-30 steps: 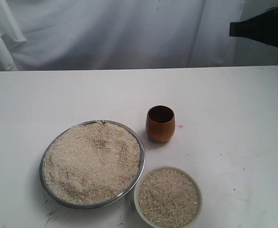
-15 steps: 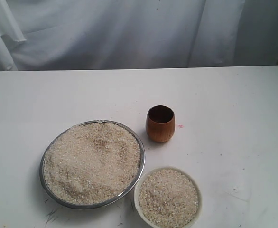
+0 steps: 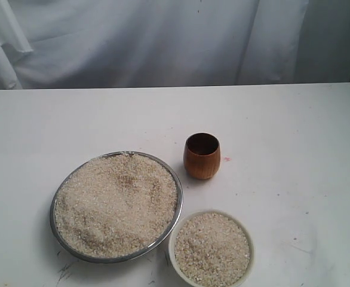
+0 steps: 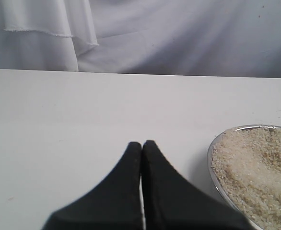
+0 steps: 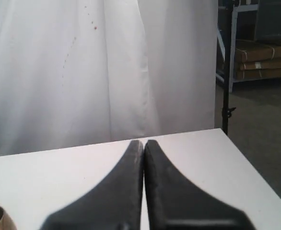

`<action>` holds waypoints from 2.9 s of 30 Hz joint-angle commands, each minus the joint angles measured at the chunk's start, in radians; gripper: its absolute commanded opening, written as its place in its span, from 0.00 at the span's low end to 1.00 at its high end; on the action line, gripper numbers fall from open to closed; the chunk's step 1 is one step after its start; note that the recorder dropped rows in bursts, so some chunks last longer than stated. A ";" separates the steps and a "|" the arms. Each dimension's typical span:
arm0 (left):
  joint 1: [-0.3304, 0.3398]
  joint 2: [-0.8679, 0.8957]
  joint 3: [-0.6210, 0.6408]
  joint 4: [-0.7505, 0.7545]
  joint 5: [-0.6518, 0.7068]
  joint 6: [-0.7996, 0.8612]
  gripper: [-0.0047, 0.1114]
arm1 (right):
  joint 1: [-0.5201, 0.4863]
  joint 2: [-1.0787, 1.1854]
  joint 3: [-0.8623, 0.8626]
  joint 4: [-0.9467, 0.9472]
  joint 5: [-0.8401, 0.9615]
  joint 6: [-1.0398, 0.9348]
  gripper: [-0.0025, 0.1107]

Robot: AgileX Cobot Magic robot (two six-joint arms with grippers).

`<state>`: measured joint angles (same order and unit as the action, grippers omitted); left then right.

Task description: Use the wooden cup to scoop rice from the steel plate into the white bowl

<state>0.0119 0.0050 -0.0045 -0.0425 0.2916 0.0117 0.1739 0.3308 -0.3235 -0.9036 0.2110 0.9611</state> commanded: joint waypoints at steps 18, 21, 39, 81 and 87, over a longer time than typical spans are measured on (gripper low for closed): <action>-0.002 -0.005 0.005 -0.001 -0.006 -0.003 0.04 | -0.126 -0.284 0.319 0.869 0.030 -0.842 0.02; -0.002 -0.005 0.005 -0.001 -0.006 -0.003 0.04 | -0.126 -0.292 0.323 0.870 0.030 -0.853 0.02; -0.002 -0.005 0.005 -0.001 -0.006 -0.003 0.04 | -0.126 -0.331 0.323 0.938 0.119 -0.954 0.02; -0.002 -0.005 0.005 -0.001 -0.006 -0.003 0.04 | -0.126 -0.331 0.323 0.938 0.126 -0.955 0.02; -0.002 -0.005 0.005 -0.001 -0.006 -0.003 0.04 | -0.126 -0.331 0.323 0.938 0.126 -0.955 0.02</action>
<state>0.0119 0.0050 -0.0045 -0.0425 0.2916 0.0117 0.0563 0.0056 -0.0030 0.0296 0.3375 0.0135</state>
